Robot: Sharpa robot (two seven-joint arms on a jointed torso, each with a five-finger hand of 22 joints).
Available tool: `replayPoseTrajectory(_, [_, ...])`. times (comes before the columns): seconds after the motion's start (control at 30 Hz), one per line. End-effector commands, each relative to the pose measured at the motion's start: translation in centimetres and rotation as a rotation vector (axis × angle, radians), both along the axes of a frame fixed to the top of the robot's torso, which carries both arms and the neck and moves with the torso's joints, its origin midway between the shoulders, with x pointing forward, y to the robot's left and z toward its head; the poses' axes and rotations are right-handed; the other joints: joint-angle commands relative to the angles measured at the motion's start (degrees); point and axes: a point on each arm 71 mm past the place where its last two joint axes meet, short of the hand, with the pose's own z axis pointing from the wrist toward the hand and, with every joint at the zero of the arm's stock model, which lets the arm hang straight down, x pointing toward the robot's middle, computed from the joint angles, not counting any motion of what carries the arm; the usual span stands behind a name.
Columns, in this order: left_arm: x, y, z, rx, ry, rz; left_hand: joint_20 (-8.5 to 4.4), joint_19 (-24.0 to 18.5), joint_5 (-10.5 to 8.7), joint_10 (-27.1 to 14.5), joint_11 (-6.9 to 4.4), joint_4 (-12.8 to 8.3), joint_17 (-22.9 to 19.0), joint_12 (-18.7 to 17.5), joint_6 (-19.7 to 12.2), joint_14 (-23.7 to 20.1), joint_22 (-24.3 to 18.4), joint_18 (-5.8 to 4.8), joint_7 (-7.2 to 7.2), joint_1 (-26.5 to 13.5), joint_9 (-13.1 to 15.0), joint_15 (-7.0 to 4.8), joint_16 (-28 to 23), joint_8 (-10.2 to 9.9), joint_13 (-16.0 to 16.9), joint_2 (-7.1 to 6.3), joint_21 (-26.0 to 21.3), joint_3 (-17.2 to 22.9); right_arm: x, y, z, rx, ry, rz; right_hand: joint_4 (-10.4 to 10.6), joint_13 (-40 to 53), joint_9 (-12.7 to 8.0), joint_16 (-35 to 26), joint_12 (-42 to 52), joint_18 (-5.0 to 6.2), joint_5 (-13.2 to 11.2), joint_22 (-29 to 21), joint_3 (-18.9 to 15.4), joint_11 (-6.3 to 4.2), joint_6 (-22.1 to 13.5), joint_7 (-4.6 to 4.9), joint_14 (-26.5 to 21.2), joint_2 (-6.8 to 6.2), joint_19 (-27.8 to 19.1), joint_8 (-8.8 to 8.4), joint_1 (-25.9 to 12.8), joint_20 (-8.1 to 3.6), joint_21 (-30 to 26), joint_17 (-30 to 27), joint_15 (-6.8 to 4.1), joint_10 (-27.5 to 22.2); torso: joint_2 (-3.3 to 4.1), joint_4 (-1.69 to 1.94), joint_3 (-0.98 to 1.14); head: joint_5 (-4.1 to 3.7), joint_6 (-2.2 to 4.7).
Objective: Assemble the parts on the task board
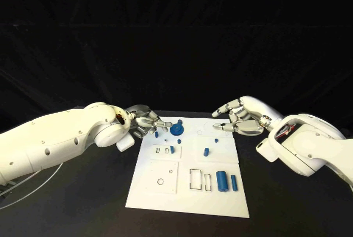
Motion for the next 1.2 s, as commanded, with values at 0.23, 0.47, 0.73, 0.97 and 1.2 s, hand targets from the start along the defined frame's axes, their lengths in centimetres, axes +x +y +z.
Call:
replayPoseTrajectory(0.23, [1.0, -0.6, -1.2, 0.424, 0.072, -0.017, -0.31, 2.21, -0.22, -1.72, -0.32, 3.55, 1.8, 9.09, -3.11, 2.45, 5.02, -1.06, -0.28, -1.94, 5.83, -0.55, 0.27, 6.39, 9.12, 0.14, 1.9, -5.47, 1.0, -1.9, 0.2, 0.052, 0.015, -0.08, 0.02, -0.7, -0.22, -0.65, -0.78, 1.28, 0.8, 9.61, -0.14, 0.04, 0.15, -0.05, 2.81, 0.06, 1.16, 0.46, 0.09, -0.62, -0.82, 3.69, -0.39, -0.75, -0.62, 0.05, 0.31, 0.5, -0.92])
replayPoseTrajectory(0.47, [1.9, -1.9, -1.1, 0.494, 0.063, -0.027, -0.32, 2.49, -0.13, -2.14, -0.39, 3.6, 2.03, 10.61, -4.88, 2.44, 6.07, -1.25, -0.41, -2.64, 8.81, -0.65, 0.16, 9.2, 10.71, 0.83, 2.42, -7.85, 1.4, -2.4, 0.3, 0.05, 0.011, -0.103, 0.07, -0.88, -0.33, -0.79, -0.96, 1.31, 1.32, 9.51, -0.14, 0.02, -0.02, -0.05, 2.82, 0.07, 1.12, 0.55, 0.05, -0.67, -1.0, 3.6, -0.42, -0.79, -0.37, 0.09, 0.28, 0.62, -1.45])
replayPoseTrajectory(0.73, [2.4, -3.2, -1.6, 0.523, 0.068, -0.046, -0.34, 2.57, -0.13, -2.2, -0.48, 3.63, 2.15, 11.18, -5.6, 2.46, 6.47, -1.31, -0.53, -3.18, 10.42, -0.7, 0.08, 10.68, 11.32, 1.45, 2.61, -9.1, 1.5, -2.5, 0.3, 0.045, 0.01, -0.11, 0.14, -1.05, -0.47, -0.92, -1.12, 1.32, 2.07, 9.45, -0.13, 0.02, -0.24, -0.03, 2.85, 0.06, 1.12, 0.64, 0.01, -0.71, -1.11, 3.54, -0.44, -0.82, 0.08, 0.09, 0.34, 0.52, -1.78])
replayPoseTrajectory(0.97, [2.5, -4.4, -1.8, 0.53, 0.077, -0.072, -0.36, 2.63, -0.12, -2.24, -0.53, 3.63, 2.19, 11.28, -5.86, 2.47, 6.69, -1.35, -0.59, -3.36, 11.05, -0.73, 0.05, 11.24, 11.42, 1.74, 2.72, -9.55, 1.6, -2.5, 0.3, 0.041, 0.011, -0.114, 0.19, -1.11, -0.52, -1.01, -1.17, 1.33, 2.4, 9.41, -0.12, 0.02, -0.3, -0.03, 2.86, 0.06, 1.11, 0.71, -0.02, -0.73, -1.19, 3.48, -0.45, -0.83, 0.44, 0.03, 0.55, 0.48, -1.88])
replayPoseTrajectory(1.2, [2.5, -5.4, -2.0, 0.531, 0.084, -0.092, -0.36, 2.65, -0.12, -2.32, -0.54, 3.61, 2.19, 11.2, -5.94, 2.47, 6.75, -1.36, -0.61, -3.31, 11.24, -0.74, 0.03, 11.4, 11.33, 1.88, 2.75, -9.63, 1.7, -2.5, 0.3, 0.038, 0.014, -0.116, 0.2, -1.16, -0.55, -1.03, -1.21, 1.34, 2.54, 9.37, -0.11, 0.01, -0.33, -0.03, 2.86, 0.06, 1.09, 0.73, -0.03, -0.73, -1.25, 3.47, -0.45, -0.85, 0.48, 0.1, 0.59, 0.24, -2.21])
